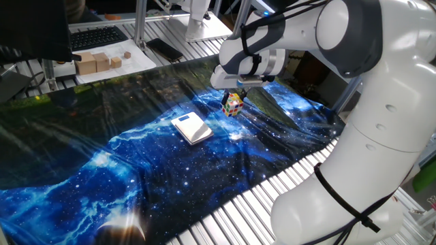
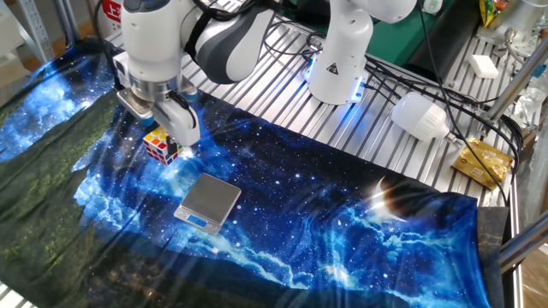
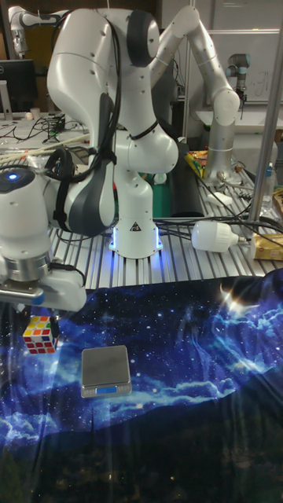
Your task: Place the block on the scale
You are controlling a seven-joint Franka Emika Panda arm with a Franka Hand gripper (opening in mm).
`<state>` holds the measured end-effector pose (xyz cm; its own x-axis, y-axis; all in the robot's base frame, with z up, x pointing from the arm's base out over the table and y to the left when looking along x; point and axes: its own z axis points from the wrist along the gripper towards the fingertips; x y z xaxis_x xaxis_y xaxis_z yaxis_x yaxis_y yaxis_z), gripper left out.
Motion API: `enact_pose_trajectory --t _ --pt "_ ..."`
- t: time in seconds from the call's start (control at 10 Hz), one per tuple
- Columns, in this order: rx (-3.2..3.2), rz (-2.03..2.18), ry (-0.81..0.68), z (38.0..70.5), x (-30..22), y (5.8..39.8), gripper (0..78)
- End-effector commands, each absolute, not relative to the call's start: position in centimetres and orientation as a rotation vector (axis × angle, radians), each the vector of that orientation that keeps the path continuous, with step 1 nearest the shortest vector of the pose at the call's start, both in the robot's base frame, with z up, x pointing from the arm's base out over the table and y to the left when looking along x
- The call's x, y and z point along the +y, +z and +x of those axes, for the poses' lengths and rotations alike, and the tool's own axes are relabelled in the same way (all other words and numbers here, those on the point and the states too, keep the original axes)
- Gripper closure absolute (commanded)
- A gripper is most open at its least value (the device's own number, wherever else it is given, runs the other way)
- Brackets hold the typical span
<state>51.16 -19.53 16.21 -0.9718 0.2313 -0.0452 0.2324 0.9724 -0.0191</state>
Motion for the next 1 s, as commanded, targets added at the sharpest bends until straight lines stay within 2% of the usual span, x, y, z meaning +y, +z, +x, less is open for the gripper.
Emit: enact_pose_trajectory --t 0.1,0.6,1.0 --pt "3.113 0.154 -0.033 51.3 -19.6 16.4 76.1" --pt "3.120 0.101 -0.011 51.3 -19.5 16.4 76.1" --pt "3.118 0.116 -0.019 51.1 -16.4 17.1 76.1"
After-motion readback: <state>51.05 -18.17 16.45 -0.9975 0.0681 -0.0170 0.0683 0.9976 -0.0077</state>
